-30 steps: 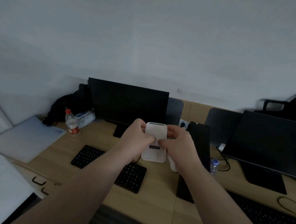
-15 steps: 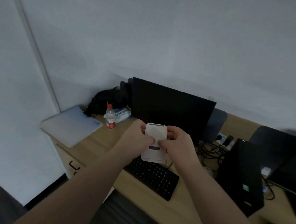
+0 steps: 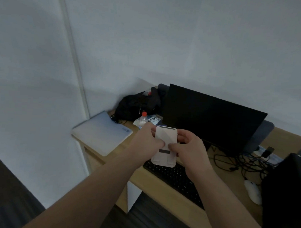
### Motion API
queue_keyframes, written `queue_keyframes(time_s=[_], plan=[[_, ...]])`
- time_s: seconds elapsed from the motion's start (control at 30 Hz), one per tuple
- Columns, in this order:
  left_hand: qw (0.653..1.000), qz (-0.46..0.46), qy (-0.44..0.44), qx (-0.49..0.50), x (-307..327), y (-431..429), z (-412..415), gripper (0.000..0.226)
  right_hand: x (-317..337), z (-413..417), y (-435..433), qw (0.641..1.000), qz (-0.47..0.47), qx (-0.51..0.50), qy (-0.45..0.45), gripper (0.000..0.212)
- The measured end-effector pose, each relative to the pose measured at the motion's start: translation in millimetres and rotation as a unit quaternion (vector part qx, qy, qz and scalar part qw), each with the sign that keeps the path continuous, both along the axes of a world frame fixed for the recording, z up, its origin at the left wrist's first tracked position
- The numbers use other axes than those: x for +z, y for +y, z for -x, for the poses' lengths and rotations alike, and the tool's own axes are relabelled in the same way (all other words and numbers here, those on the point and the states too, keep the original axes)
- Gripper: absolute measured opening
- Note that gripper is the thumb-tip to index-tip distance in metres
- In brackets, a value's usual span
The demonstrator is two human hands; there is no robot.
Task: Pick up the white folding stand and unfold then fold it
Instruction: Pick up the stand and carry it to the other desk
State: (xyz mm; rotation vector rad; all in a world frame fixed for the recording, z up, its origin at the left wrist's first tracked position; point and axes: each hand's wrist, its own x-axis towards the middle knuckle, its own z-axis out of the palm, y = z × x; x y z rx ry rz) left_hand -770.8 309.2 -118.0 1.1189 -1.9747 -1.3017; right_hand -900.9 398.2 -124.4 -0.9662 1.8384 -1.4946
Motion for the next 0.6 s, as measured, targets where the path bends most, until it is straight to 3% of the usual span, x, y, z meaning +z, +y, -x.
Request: queue_keyframes(time_s=[0.27, 0.6], plan=[[0.999, -0.011, 0.003, -0.035, -2.3, -36.0, -10.0, 0.041, -0.5, -15.3, -26.7, 0.999, -0.009, -0.035, -0.004, 0.051], [0.999, -0.019, -0.023, -0.038, -8.9, -103.3, 28.5, 0.043, -13.1, 24.4, -93.9, 0.999, -0.021, -0.038, -0.012, 0.05]])
